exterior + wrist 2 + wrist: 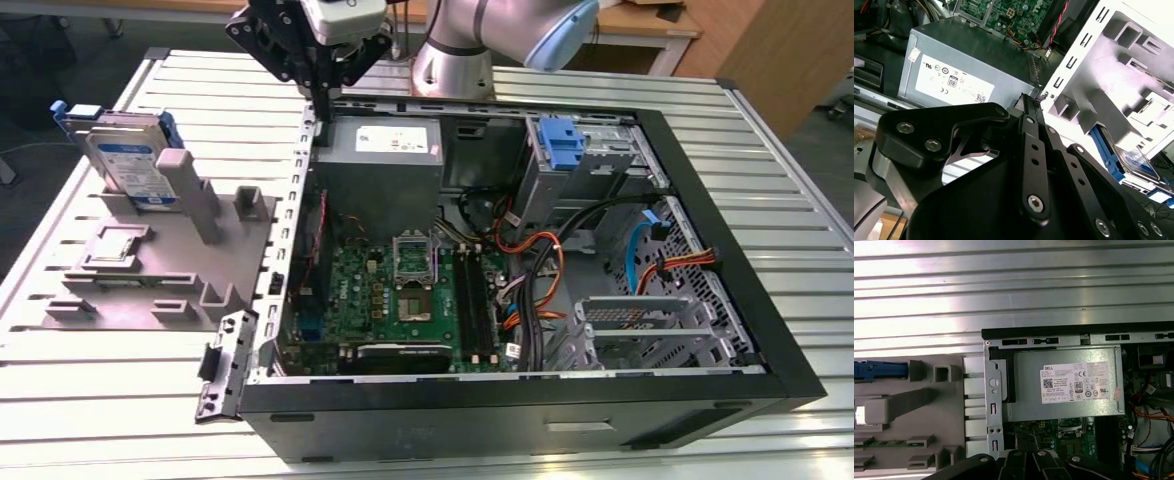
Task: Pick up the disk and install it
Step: 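Reach for the disk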
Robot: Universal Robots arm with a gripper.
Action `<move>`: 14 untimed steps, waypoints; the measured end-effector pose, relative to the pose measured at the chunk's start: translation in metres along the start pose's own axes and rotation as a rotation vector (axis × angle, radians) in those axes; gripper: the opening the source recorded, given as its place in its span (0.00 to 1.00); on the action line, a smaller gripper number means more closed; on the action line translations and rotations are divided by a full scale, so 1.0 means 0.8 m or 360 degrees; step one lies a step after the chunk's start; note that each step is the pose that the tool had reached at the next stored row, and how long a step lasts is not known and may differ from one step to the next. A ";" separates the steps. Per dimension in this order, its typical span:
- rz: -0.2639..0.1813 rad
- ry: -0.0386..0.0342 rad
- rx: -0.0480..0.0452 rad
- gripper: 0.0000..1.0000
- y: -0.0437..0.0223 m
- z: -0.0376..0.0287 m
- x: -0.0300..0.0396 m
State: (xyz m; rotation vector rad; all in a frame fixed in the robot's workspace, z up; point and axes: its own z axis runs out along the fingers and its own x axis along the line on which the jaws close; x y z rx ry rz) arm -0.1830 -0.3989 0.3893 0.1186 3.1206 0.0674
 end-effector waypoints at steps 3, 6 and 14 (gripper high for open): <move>0.0000 0.0001 0.0000 0.10 -0.0001 0.0001 0.0010; 0.0000 0.0004 0.0000 0.10 -0.0002 0.0003 0.0019; 0.0000 0.0009 0.0001 0.10 -0.0003 0.0007 0.0038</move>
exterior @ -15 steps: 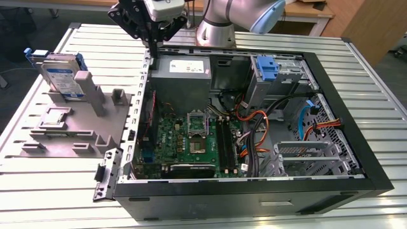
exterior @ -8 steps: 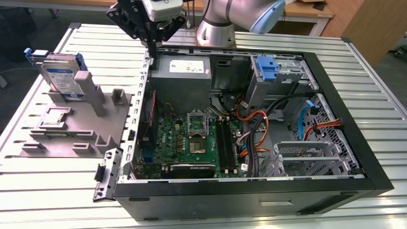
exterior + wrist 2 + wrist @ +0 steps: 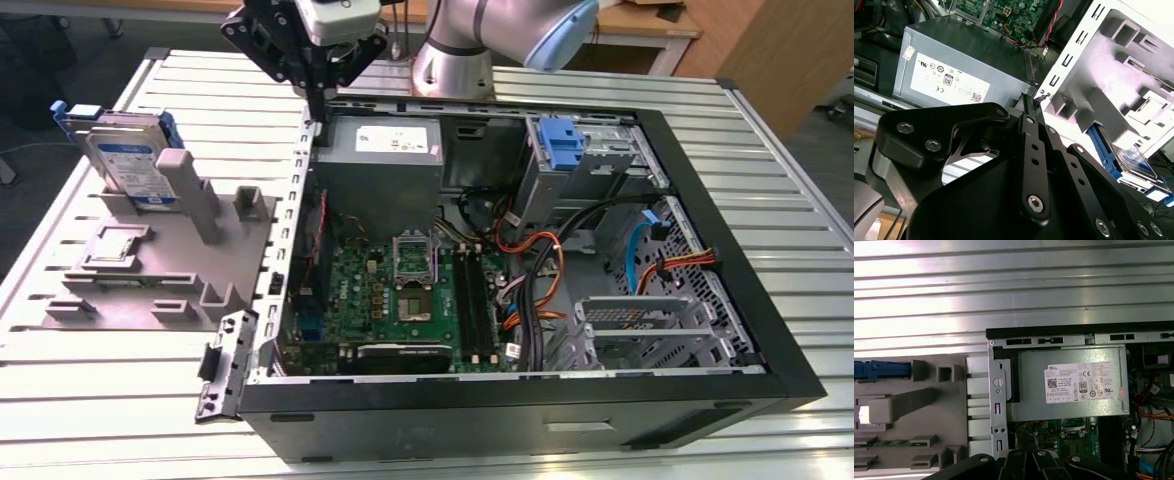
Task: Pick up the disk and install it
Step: 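Reach for the disk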
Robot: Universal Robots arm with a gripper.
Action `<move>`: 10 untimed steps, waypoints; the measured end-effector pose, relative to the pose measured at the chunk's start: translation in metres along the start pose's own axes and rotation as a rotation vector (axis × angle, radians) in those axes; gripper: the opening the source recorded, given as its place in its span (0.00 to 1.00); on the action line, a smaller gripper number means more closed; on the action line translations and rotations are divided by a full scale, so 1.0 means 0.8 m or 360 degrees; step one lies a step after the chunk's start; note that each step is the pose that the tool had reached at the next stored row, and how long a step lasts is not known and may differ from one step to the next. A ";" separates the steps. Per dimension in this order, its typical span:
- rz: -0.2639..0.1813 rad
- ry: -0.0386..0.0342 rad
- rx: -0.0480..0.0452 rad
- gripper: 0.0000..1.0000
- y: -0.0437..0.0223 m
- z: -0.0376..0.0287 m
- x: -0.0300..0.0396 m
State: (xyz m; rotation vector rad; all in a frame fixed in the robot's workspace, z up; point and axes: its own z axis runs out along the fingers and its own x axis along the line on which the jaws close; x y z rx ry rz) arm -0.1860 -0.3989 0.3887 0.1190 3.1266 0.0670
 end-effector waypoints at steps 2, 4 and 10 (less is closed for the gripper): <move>0.0000 0.0000 0.0000 0.10 0.0000 0.0001 0.0001; 0.0000 0.0000 0.0000 0.10 0.0000 0.0000 0.0005; 0.0000 0.0000 0.0000 0.10 -0.0003 0.0000 0.0033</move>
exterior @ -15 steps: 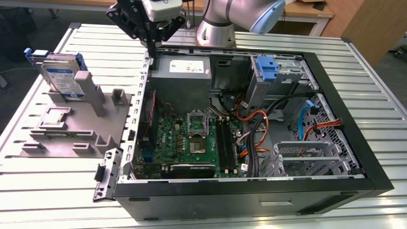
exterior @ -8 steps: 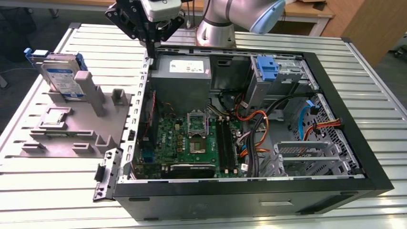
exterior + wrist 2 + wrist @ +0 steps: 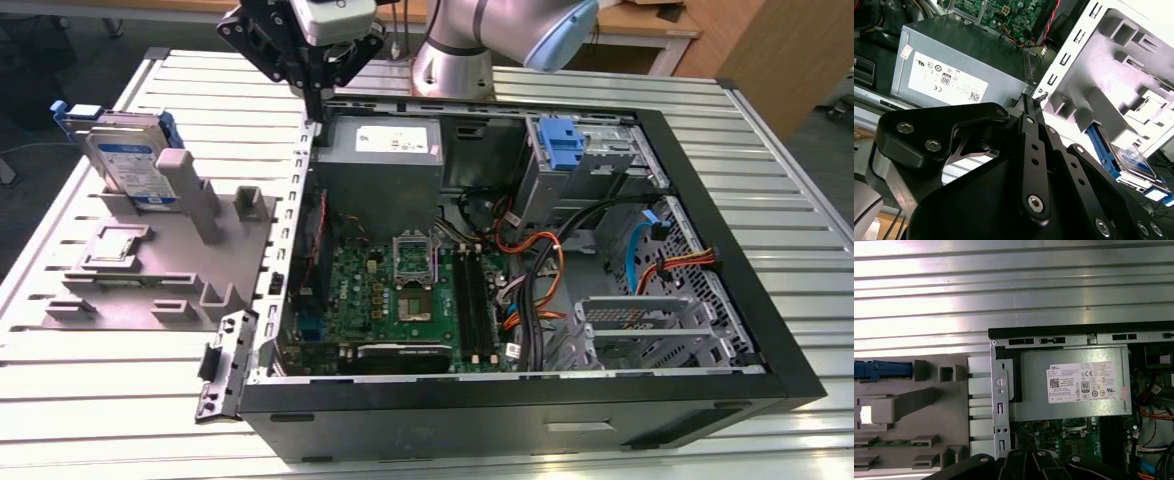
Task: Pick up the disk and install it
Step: 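Reach for the disk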
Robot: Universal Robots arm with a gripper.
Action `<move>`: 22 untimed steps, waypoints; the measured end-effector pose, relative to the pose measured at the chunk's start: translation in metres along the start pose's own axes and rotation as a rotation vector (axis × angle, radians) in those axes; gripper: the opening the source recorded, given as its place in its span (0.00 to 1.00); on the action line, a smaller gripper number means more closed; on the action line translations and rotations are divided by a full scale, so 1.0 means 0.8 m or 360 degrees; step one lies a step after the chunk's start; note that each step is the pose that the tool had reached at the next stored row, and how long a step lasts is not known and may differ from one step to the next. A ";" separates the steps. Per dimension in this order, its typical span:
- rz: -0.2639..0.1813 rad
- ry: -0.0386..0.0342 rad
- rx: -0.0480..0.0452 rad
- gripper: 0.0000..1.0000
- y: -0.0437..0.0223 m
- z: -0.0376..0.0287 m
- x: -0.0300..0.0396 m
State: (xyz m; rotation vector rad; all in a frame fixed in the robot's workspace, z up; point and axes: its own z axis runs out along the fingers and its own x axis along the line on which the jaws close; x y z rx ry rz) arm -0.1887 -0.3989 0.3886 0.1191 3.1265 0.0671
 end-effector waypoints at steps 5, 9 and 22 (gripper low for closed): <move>0.0000 0.0000 0.0000 0.10 -0.0002 0.0000 0.0029; 0.0000 0.0000 0.0000 0.10 -0.0004 0.0001 0.0048; 0.0000 0.0000 0.0000 0.10 -0.0008 0.0005 0.0102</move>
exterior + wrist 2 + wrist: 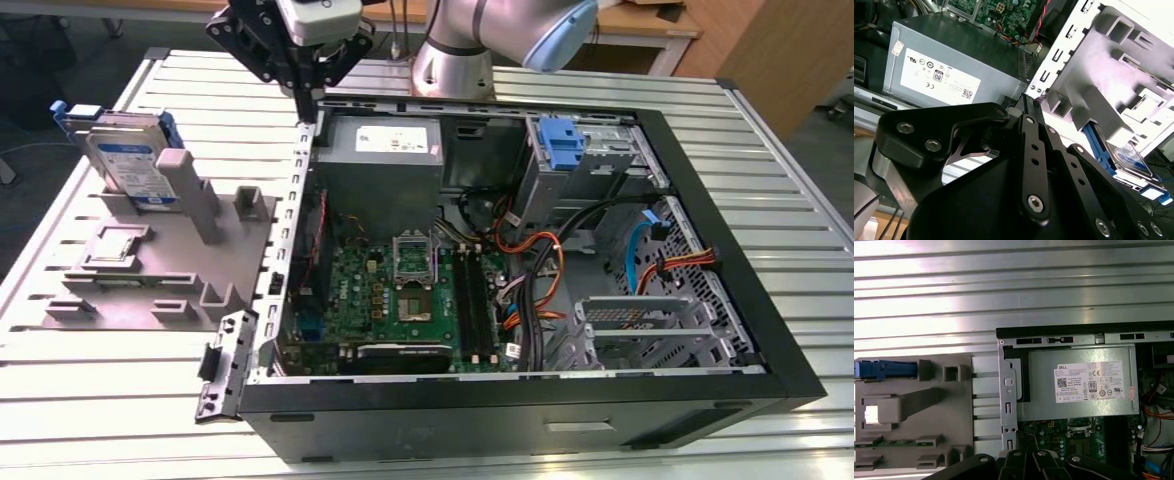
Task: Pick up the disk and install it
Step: 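Reach for the disk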
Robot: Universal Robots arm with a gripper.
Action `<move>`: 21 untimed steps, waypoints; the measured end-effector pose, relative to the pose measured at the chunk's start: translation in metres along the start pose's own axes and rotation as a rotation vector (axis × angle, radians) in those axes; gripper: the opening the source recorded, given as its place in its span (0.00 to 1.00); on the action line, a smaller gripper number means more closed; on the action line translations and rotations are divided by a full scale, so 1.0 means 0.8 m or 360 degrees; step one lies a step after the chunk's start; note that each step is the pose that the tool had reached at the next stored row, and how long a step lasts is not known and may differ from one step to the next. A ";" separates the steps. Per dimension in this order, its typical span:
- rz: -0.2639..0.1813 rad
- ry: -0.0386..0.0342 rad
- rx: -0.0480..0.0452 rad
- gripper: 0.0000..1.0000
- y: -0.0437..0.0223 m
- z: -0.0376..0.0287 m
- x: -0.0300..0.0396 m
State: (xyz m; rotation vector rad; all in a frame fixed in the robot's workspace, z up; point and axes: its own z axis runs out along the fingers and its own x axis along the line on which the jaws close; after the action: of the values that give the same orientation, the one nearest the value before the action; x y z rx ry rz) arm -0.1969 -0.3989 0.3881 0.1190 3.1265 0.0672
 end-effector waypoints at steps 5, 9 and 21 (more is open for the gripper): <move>0.0000 0.0000 0.0000 0.10 -0.0002 0.0002 0.0018; 0.0000 0.0001 0.0000 0.10 -0.0003 0.0003 0.0030; 0.0000 0.0001 0.0000 0.10 -0.0008 0.0009 0.0099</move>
State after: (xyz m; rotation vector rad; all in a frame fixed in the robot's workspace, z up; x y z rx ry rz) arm -0.2048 -0.3989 0.3873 0.1190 3.1273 0.0671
